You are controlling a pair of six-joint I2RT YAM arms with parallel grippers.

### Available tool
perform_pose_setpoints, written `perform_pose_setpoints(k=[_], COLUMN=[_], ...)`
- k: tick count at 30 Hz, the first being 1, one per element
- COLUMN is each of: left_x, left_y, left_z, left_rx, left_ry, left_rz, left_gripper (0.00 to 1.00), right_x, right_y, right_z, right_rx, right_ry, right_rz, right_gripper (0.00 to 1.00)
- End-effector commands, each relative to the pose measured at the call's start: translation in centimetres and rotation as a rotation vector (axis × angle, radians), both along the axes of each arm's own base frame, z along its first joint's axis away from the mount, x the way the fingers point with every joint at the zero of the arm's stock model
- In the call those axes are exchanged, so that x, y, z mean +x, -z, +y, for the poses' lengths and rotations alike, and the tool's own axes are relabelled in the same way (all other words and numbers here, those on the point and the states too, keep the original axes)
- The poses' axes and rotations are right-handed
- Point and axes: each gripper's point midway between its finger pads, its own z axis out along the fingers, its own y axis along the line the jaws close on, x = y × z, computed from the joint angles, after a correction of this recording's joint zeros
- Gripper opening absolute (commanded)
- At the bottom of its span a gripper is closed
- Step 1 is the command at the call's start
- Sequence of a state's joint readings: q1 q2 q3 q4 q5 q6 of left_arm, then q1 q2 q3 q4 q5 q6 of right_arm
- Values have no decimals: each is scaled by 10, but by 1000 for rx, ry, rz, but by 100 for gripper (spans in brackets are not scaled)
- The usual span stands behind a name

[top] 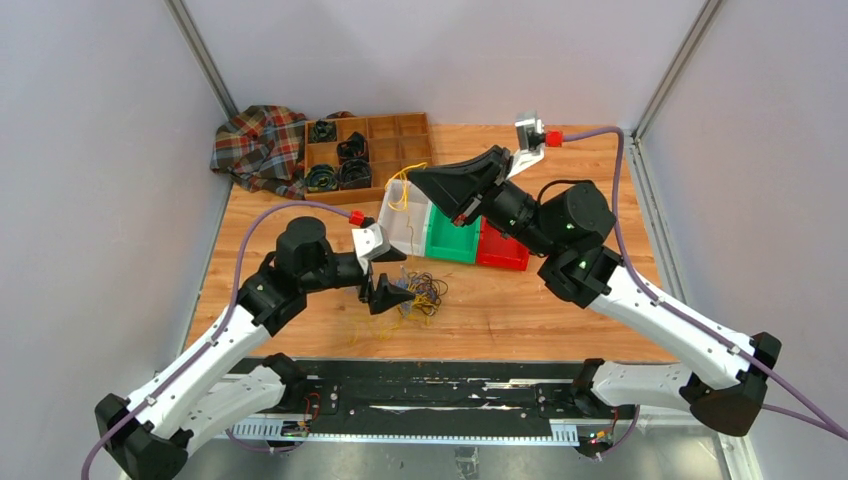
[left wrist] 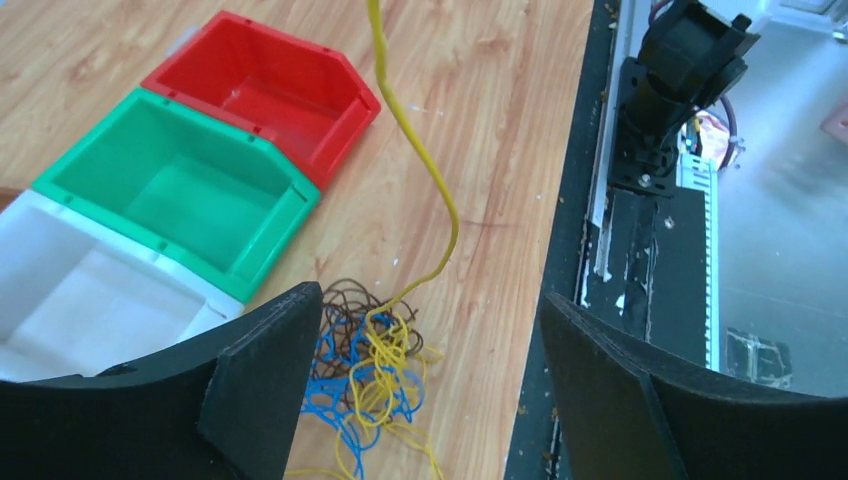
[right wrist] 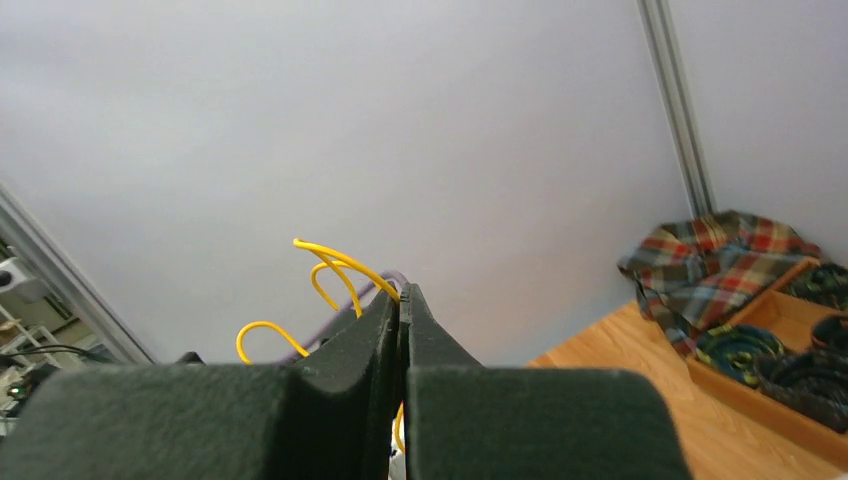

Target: Untangle the cables

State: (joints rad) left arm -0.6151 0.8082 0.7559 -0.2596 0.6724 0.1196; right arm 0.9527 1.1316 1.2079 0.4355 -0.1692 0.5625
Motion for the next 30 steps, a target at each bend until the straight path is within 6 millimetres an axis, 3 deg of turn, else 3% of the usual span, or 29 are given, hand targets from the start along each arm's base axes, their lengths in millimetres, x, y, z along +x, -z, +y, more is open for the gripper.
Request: perform_pose_setpoints(k=[1, 8, 10, 12, 14, 17, 19, 24, 30], left_x=[7, 19, 14, 9, 5, 5, 3, -9, -13], left_y=[-22, -38, -53, -69, -89, -124, -150, -187, -201], left_z=[-15, -21, -19, -14, -8, 3, 11, 19, 23], left_rx=[-76, -99, -114, -126, -129, -113, -114, -126, -134], left_ry=[29, 6, 16, 14, 8, -31, -49, -39, -47], left_rz=[-62, -74, -90, -116, -159, -249, -316, -364, -368], left_gripper=[81, 38, 15, 2, 1, 1, 1, 1, 1], right_x=[-12, -8, -6, -3, 0, 7, 9, 3, -13], right_y=[-45, -28, -17, -2, 14, 49, 75, 128, 133], right_z=[-12, -5, -4, -5, -8, -15, -17, -4, 20], right_rx=[133, 119, 98, 80, 54, -39, -102, -229, -228], right_ry=[-39, -46, -39, -21, 4, 77, 101, 35, -76], right_rz=[-67, -38, -29, -15, -19, -28, -36, -62, -164], right_gripper=[1, 1, 1, 1, 6, 42, 56, 64, 69])
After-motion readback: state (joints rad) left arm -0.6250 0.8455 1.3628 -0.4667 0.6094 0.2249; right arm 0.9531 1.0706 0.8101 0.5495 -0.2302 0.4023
